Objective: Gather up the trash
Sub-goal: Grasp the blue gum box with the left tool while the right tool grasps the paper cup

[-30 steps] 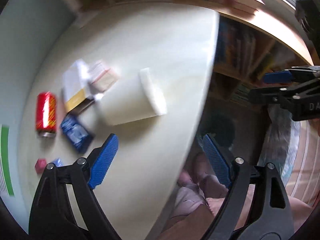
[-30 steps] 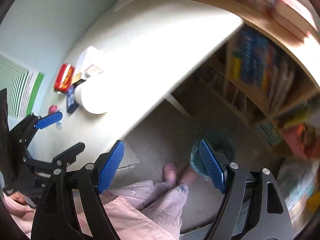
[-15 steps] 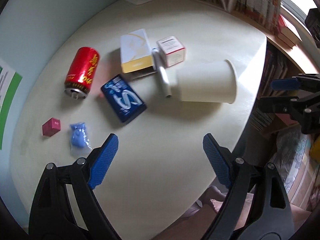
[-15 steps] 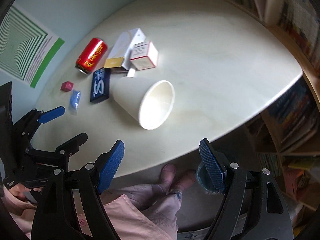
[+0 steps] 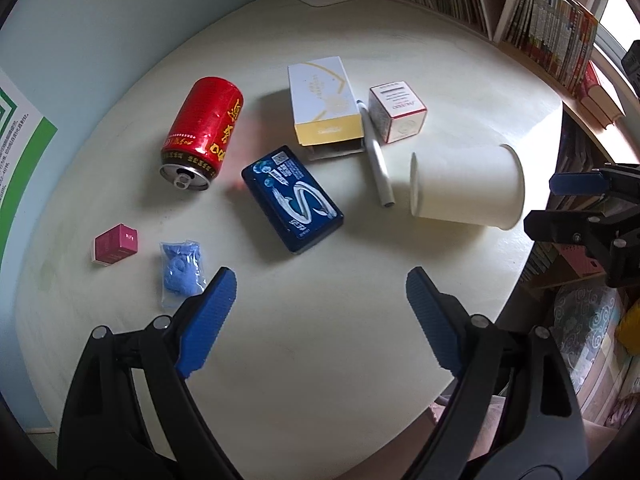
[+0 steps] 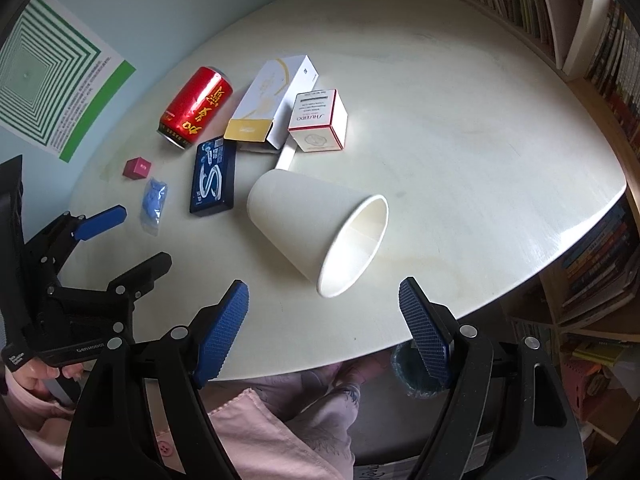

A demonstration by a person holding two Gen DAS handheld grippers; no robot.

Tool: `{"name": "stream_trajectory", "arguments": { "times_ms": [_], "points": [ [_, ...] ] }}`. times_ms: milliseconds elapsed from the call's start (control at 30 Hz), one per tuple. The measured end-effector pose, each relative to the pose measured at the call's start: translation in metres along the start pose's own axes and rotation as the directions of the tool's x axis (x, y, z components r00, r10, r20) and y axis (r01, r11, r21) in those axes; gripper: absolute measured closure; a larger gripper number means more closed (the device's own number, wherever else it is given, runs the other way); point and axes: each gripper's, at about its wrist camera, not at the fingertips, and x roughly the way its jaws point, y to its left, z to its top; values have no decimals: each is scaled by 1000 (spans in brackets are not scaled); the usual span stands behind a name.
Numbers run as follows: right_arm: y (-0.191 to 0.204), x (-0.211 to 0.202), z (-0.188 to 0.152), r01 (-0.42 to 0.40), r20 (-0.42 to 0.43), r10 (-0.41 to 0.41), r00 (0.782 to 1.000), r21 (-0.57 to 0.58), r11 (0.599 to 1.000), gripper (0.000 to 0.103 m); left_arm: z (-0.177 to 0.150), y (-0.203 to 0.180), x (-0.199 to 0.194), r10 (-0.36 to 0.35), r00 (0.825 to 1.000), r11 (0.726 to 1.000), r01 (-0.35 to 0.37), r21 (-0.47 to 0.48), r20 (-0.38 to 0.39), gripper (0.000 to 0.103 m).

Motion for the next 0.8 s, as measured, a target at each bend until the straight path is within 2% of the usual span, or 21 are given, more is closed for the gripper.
{"name": "stream_trajectory", "arguments": {
  "times_ms": [800],
  "points": [
    [5,33,25,-3,-86,2,996,-10,1000,28,19,25,50,-24,995,999,20,-40,-97,17]
  ]
}}
